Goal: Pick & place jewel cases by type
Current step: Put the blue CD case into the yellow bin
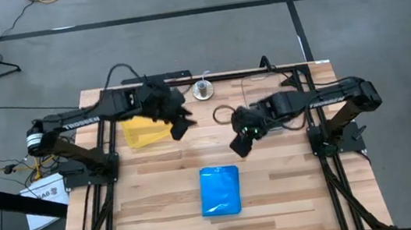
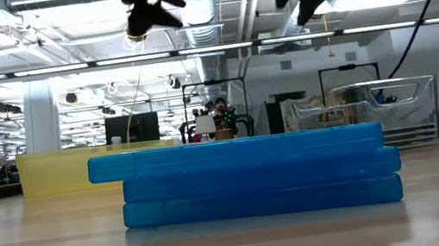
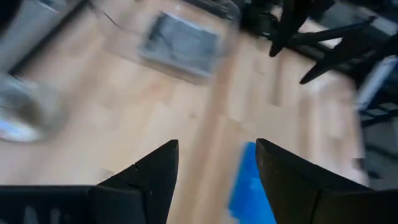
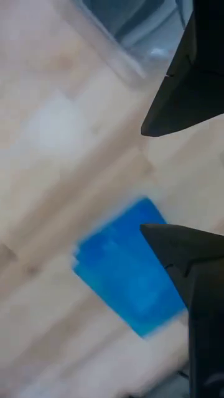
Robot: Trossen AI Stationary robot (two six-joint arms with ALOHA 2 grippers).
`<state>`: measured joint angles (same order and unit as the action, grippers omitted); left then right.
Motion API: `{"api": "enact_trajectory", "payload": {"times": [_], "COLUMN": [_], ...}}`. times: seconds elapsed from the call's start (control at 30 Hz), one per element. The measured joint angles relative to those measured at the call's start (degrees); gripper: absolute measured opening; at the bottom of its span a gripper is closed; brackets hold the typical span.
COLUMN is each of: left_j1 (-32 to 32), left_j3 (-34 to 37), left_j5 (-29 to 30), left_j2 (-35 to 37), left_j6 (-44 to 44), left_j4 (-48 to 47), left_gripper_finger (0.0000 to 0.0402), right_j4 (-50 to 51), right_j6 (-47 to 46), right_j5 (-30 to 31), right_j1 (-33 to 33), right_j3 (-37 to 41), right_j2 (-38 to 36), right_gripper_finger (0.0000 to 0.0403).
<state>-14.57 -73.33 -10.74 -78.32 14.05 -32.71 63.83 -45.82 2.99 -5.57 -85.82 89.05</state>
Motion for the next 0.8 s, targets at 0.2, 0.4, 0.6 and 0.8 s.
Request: {"api": "enact_trajectory", "payload": {"times": [0.2, 0.4, 0.6, 0.8], "left_j1": [5.0, 14.2, 23.9, 32.7], "left_j3": [17.6, 27.0, 29.6, 29.7], "left_j5": [-6.0, -3.1, 8.2, 15.5], "left_j2": [4.0, 5.0, 4.2, -0.6], "left_j6": [15.9, 29.9, 43.6, 58.2], "left_j4": [15.2, 24.5, 27.7, 29.3], "left_gripper_finger": [0.0206, 0.0206, 0.0206, 0.0206], "right_j4": [0.1, 0.2, -9.6, -26.1], "right_j6": [-2.2, -1.7, 0.8, 1.3], "right_j5": [-4.6, -4.7, -6.1, -4.8], "right_j1": [-5.9, -9.6, -13.2, -16.5], "right_j3": [0.0, 4.5, 14.2, 24.2], "right_j2": [0.2, 0.2, 0.3, 0.3], "right_gripper_finger": [0.0234, 0.0212, 0.0121, 0.001]}}
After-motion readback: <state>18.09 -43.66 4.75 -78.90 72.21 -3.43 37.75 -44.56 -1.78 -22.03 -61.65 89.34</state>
